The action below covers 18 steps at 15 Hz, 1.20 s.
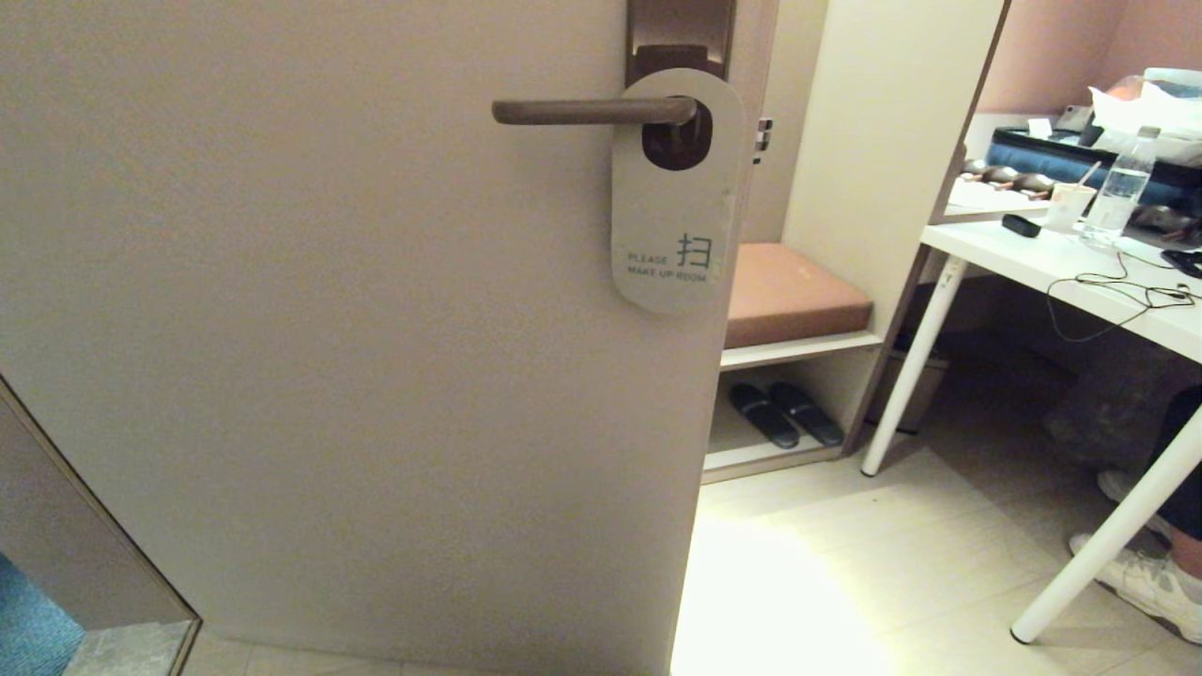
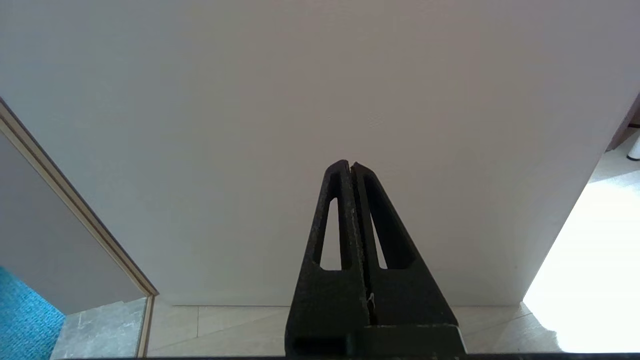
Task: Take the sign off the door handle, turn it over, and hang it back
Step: Take down the sign
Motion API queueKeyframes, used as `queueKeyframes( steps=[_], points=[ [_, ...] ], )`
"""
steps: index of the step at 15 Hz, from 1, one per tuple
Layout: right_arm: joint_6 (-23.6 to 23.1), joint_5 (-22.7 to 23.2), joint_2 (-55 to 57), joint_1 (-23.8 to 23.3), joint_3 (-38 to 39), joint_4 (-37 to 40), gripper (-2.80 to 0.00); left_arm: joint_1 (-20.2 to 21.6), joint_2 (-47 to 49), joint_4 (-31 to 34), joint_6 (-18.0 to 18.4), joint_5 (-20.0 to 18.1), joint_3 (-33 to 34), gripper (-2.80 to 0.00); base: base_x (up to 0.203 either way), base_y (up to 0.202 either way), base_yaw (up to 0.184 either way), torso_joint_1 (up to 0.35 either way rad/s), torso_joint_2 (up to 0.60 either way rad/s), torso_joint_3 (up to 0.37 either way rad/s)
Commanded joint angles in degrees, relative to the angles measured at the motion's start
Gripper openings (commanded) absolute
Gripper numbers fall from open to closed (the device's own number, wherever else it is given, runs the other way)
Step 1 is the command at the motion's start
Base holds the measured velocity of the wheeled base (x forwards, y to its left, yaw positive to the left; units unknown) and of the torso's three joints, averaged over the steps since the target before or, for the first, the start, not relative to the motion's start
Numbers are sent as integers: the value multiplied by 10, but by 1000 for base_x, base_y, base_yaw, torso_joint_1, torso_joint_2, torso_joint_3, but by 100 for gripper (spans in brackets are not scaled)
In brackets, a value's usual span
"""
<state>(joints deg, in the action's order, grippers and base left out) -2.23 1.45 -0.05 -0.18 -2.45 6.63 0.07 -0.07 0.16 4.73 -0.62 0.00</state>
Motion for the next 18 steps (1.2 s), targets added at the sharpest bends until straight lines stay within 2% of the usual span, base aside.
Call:
queueKeyframes(
  steps=[1,18],
  points=[
    [0,0,0,0,0,0,-280,0,1,0,0,0,0,-280,0,0,0,0,0,0],
    [0,0,0,0,0,0,-280,0,1,0,0,0,0,-280,0,0,0,0,0,0]
  ],
)
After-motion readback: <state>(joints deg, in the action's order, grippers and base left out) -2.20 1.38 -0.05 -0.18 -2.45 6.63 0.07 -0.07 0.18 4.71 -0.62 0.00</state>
